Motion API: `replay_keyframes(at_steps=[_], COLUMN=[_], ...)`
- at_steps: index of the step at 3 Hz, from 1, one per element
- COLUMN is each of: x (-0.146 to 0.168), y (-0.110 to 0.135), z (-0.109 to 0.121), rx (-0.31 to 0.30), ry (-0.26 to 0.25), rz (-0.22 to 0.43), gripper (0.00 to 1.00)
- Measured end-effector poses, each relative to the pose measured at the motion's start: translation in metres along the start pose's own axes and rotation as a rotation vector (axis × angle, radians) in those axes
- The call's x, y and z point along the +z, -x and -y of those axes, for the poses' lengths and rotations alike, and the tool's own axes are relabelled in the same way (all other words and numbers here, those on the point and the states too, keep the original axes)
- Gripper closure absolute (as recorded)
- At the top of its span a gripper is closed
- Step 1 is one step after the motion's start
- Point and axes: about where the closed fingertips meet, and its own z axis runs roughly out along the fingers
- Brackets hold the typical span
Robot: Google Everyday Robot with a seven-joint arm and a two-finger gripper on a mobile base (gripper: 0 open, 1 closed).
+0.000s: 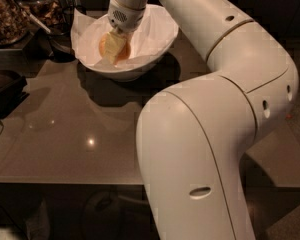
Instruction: Pick orange from white bowl
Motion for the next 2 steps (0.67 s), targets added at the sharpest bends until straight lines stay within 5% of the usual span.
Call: replay_keyframes(at_steps=[2], x=[-0.033], y=[-0.007], z=[-0.021], rx=[-0.028], ry=[-0.010], rz=[0.052], gripper=[1.00])
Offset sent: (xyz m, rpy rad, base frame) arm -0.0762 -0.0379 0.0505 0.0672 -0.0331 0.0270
